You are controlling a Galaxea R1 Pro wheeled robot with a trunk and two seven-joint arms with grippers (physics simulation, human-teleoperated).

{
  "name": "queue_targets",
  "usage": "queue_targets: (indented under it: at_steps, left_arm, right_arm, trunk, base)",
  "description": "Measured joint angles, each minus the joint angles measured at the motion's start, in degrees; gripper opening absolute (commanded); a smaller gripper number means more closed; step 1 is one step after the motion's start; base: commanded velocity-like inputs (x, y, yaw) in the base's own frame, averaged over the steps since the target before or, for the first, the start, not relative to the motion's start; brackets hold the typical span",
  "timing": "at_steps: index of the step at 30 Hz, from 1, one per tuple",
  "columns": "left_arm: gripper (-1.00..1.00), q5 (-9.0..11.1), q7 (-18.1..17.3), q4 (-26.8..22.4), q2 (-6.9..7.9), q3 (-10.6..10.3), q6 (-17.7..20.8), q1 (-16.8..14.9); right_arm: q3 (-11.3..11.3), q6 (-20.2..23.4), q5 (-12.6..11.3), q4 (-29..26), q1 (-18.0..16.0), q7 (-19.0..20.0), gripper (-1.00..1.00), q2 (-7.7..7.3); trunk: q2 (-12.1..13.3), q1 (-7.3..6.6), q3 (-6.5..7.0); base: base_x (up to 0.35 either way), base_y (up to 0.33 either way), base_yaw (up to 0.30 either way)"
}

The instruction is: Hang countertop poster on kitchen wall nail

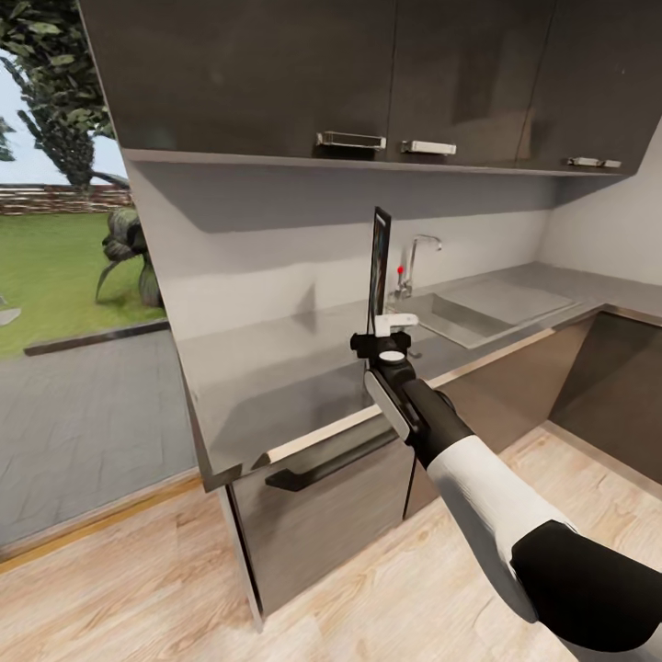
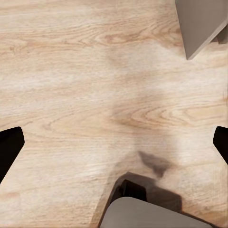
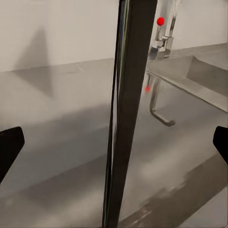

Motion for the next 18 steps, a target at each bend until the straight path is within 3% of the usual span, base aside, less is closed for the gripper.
queue_targets:
  at_steps: [11,18]
  left_arm:
    - [1.0,0.0,0.0,0.0,0.0,0.0,0.0,0.0]
    - [1.0,0.0,0.0,0.0,0.0,0.0,0.0,0.0]
  right_arm:
    - [0.0,-1.4,0.0,0.3,0.4,0.0,1.0,-0.09]
    - [0.0,-5.5,-0.1,3.7,0.5,0.3,1.0,-0.16]
  trunk:
    - [0.0,0.0,0.0]
    - [0.0,0.0,0.0]
  base:
    - [0.008,0.0,0.0]
    - [0.0,0.0,0.0]
